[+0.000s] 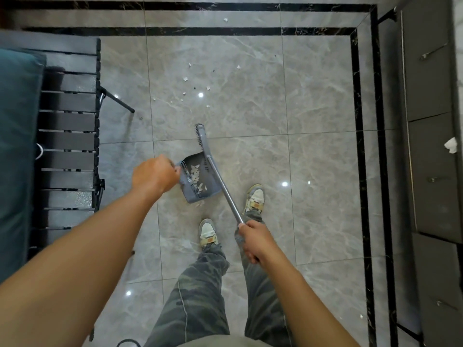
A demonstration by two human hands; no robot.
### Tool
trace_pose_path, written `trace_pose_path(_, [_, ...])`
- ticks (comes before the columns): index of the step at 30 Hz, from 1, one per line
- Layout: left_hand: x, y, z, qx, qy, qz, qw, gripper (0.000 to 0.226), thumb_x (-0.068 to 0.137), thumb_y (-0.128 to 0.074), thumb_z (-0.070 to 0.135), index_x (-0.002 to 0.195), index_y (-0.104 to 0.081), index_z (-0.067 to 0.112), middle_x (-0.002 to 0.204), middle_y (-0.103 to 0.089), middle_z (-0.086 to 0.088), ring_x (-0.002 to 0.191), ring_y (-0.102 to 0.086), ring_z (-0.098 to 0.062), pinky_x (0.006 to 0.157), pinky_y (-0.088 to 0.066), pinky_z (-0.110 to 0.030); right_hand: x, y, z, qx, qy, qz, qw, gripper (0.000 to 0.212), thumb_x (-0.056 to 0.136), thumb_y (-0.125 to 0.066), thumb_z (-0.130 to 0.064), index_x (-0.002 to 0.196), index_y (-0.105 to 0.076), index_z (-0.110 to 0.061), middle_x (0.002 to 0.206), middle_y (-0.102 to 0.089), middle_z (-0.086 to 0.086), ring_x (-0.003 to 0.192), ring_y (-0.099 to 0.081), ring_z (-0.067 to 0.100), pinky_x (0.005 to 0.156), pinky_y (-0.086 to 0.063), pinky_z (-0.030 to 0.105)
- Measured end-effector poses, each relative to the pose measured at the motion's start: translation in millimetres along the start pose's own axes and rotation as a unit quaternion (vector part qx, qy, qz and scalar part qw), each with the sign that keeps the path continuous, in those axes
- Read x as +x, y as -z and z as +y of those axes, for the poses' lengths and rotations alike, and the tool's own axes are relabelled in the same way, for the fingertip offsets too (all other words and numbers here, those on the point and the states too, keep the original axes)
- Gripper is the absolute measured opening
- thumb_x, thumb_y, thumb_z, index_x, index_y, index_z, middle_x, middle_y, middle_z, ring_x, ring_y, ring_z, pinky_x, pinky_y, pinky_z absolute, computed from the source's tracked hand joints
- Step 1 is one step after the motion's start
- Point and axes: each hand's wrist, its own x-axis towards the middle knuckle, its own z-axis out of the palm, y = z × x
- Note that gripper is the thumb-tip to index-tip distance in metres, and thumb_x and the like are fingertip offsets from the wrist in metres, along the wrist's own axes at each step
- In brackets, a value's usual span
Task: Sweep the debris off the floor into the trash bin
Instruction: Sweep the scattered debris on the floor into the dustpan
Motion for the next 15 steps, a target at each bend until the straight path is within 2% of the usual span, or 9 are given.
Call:
trace_pose_path(4, [1, 17, -14, -0.004, 0.003, -0.052, 0.999, 0.047, 0.100, -0.057, 0.053, 0.072, -0.069, 0.017, 0.066, -0.066, -0.003, 0.067, -0.064, -0.024, 0.057, -0.043, -0.029, -1, 50, -14, 0.024, 0.011, 0.010, 1.000, 0.019, 0.103, -0.049, -0.024, 0.106, -0.062, -0.010, 0.062, -0.046, 0.005, 0.038, -0.035, 0.012, 0.037, -0.028, 0.023])
trace_pose_path(8, [-14, 42, 21, 0.012, -0.010, -0.047, 0.999, 0.046, 0.100, -0.057, 0.057, 0.080, -0.072, 0.018, 0.072, -0.070, -0.002, 0.072, -0.065, -0.025, 0.060, -0.045, -0.032, 3, 128, -42, 0.069, 0.011, 0.017, 0.997, 0.010, 0.098, -0.052, -0.016, 0.093, -0.059, -0.011, 0.050, -0.038, 0.002, 0.037, -0.029, 0.014, 0.043, -0.021, 0.021])
trace_pose_path(11, [-19, 59, 56, -0.023, 0.006, -0.045, 0.999, 0.047, 0.100, -0.058, 0.054, 0.073, -0.067, 0.016, 0.062, -0.065, -0.002, 0.064, -0.063, -0.022, 0.061, -0.050, -0.035, 4, 180, -62, 0.109, 0.003, 0.031, 0.994, 0.005, 0.095, -0.051, -0.012, 0.091, -0.055, -0.011, 0.051, -0.038, 0.003, 0.039, -0.031, 0.014, 0.044, -0.023, 0.023])
trace_pose_path(15, [-7, 74, 102, -0.096, 0.017, -0.042, 0.994, 0.052, 0.098, -0.065, 0.048, 0.058, -0.056, 0.016, 0.050, -0.053, 0.000, 0.060, -0.063, -0.028, 0.057, -0.045, -0.034, 14, 229, -79, 0.145, 0.000, 0.069, 0.987, 0.012, 0.098, -0.046, -0.009, 0.096, -0.058, -0.010, 0.054, -0.042, 0.003, 0.041, -0.033, 0.014, 0.044, -0.025, 0.023])
